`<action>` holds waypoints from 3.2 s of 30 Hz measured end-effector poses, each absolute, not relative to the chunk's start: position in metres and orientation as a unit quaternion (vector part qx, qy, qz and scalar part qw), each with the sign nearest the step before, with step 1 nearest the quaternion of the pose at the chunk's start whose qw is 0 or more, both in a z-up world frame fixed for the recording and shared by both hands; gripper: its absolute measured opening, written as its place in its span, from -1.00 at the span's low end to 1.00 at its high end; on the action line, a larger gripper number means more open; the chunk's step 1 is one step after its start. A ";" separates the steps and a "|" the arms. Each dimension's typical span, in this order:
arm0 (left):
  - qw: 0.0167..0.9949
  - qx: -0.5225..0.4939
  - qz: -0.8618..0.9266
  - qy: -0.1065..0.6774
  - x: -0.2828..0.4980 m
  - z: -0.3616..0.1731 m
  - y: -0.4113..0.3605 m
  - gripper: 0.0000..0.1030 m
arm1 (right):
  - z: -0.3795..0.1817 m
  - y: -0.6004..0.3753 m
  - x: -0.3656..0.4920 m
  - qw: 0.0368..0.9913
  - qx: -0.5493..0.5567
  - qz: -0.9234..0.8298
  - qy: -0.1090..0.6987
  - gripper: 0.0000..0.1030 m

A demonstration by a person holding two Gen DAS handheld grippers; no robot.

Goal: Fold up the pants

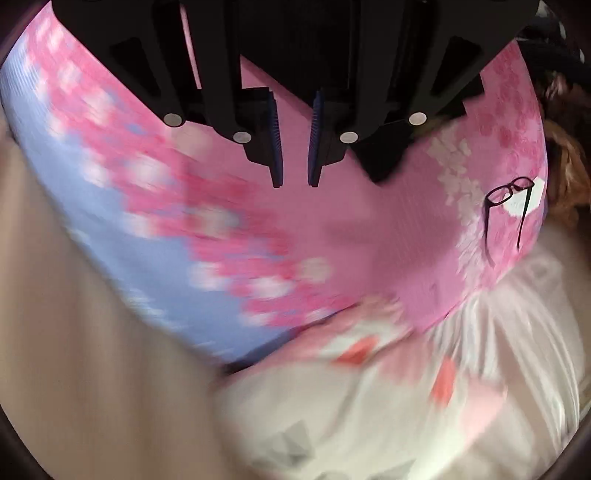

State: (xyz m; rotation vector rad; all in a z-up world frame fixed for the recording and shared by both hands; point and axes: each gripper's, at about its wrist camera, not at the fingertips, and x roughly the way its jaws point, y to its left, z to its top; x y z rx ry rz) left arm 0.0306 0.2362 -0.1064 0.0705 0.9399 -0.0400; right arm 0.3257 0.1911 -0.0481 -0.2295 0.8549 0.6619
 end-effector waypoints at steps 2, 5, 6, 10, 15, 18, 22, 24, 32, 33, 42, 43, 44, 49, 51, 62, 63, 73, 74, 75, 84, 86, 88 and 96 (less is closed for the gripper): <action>0.892 0.039 -0.026 0.450 0.032 -0.108 0.234 0.52 | -0.048 0.121 0.318 0.858 -0.083 0.268 0.429 -0.72; 0.890 0.039 -0.044 0.453 0.039 -0.112 0.225 0.52 | -0.072 0.027 0.317 0.840 -0.049 0.212 0.496 -0.70; 0.889 0.039 -0.051 0.452 0.041 -0.113 0.221 0.52 | -0.079 0.003 0.317 0.834 -0.028 0.205 0.511 -0.70; 0.887 0.058 -0.094 0.448 0.052 -0.122 0.191 0.52 | -0.108 -0.034 0.315 0.805 -0.019 0.211 0.554 -0.70; 0.878 0.086 -0.137 0.451 0.060 -0.135 0.152 0.52 | -0.132 -0.005 0.320 0.787 -0.042 0.241 0.566 -0.69; 0.877 0.096 -0.147 0.446 0.058 -0.134 0.140 0.52 | -0.140 0.021 0.321 0.787 -0.081 0.249 0.559 -0.51; 0.874 0.117 -0.127 0.454 0.058 -0.143 0.138 0.52 | -0.141 0.010 0.342 0.811 -0.068 0.226 0.535 -0.81; 0.870 0.122 -0.106 0.466 0.060 -0.151 0.146 0.52 | -0.132 0.009 0.347 0.829 -0.063 0.201 0.518 -0.81; 0.890 0.074 -0.103 0.438 0.030 -0.117 0.186 0.52 | -0.067 0.132 0.219 0.831 -0.170 0.368 0.381 0.32; 0.893 0.069 -0.110 0.432 0.020 -0.110 0.191 0.52 | -0.067 0.154 0.205 0.823 -0.199 0.388 0.364 0.32; 0.889 0.072 -0.110 0.440 -0.036 -0.089 0.209 0.52 | -0.129 0.303 0.145 0.753 -0.401 0.428 0.299 0.28; 0.890 0.068 -0.105 0.439 -0.037 -0.089 0.212 0.52 | -0.138 0.306 0.146 0.746 -0.410 0.424 0.309 -0.37; 0.890 0.064 -0.103 0.439 -0.038 -0.090 0.214 0.52 | -0.142 0.311 0.151 0.746 -0.405 0.418 0.323 -0.51; 0.900 0.048 -0.079 0.427 -0.038 -0.088 0.230 0.52 | -0.084 0.295 0.176 0.828 -0.248 0.381 0.329 -0.78; 0.904 0.043 -0.074 0.420 -0.038 -0.087 0.236 0.52 | -0.074 0.298 0.187 0.839 -0.205 0.382 0.329 -0.78; 0.903 0.051 -0.085 0.418 -0.028 -0.094 0.230 0.52 | -0.068 0.206 0.197 0.833 -0.058 0.410 0.366 0.15; 0.903 0.053 -0.090 0.417 -0.025 -0.095 0.227 0.52 | -0.062 0.174 0.199 0.846 -0.034 0.388 0.363 0.15; 0.901 0.056 -0.074 0.425 0.041 -0.101 0.184 0.58 | -0.145 -0.024 0.263 0.854 0.052 0.197 0.479 -0.81; 0.900 0.061 -0.065 0.427 0.049 -0.100 0.180 0.58 | -0.144 -0.035 0.262 0.858 0.053 0.171 0.481 -0.87; 0.901 0.073 -0.049 0.425 0.059 -0.100 0.177 0.59 | -0.140 -0.043 0.258 0.862 0.047 0.149 0.482 -0.87; 0.897 0.071 0.015 0.435 0.130 -0.103 0.185 0.59 | -0.134 -0.019 0.257 0.861 0.047 0.207 0.463 -0.74; 0.897 0.083 0.028 0.434 0.133 -0.104 0.185 0.59 | -0.114 -0.062 0.215 0.879 0.092 0.186 0.429 -0.71; 0.899 0.094 0.023 0.427 0.131 -0.106 0.184 0.59 | -0.111 -0.105 0.180 0.885 0.121 0.153 0.423 -0.71; 0.859 0.161 0.064 0.482 0.109 -0.190 0.177 0.63 | -0.176 -0.327 0.065 0.844 0.197 -0.068 0.494 -0.76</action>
